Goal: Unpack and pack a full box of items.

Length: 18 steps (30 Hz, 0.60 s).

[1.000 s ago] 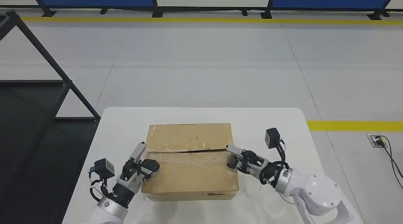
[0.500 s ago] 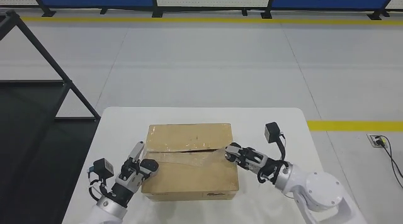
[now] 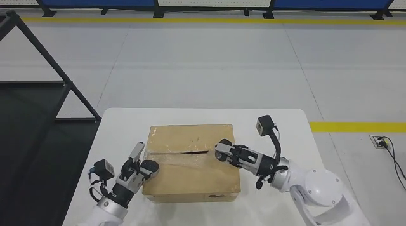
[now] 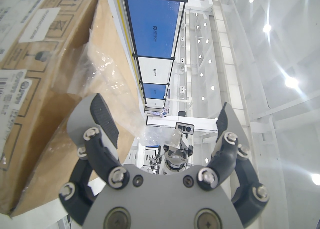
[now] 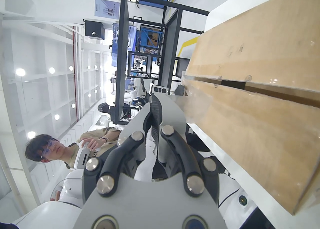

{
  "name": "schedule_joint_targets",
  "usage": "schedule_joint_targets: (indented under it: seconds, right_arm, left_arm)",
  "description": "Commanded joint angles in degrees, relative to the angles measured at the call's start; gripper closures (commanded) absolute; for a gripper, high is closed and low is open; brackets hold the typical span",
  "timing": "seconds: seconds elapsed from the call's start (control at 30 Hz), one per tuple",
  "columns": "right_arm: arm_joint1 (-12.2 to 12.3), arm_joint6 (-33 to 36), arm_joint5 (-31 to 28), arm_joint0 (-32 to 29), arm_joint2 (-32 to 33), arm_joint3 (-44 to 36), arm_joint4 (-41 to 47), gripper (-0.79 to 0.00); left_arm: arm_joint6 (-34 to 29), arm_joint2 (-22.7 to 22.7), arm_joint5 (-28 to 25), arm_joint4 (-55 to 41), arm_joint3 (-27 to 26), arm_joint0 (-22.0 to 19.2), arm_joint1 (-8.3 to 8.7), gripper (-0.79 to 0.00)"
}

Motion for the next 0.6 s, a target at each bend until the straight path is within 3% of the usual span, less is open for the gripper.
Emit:
schedule_joint_targets:
  seconds: [0.0, 0.43, 0.57]
  right_arm:
    - [-0.1, -0.6, 0.0, 1.0, -0.4, 0.3, -0.4, 0.000]
    - [-0.5, -2.0, -4.6, 5.4, -0.5, 6.2, 1.0, 0.000]
    - [-0.3, -2.8, -2.7, 5.3, 0.1, 6.9, -0.7, 0.000]
  left_arm:
    - [-0.1, -0.2, 0.0, -0.2, 0.1, 0.0, 0.00, -0.785]
    - [-0.4, -1.5, 0.2, -1.1, -0.2, 0.2, -0.01, -0.785]
    - [-0.6, -1.6, 0.3, -1.2, -0.3, 0.2, -0.03, -0.785]
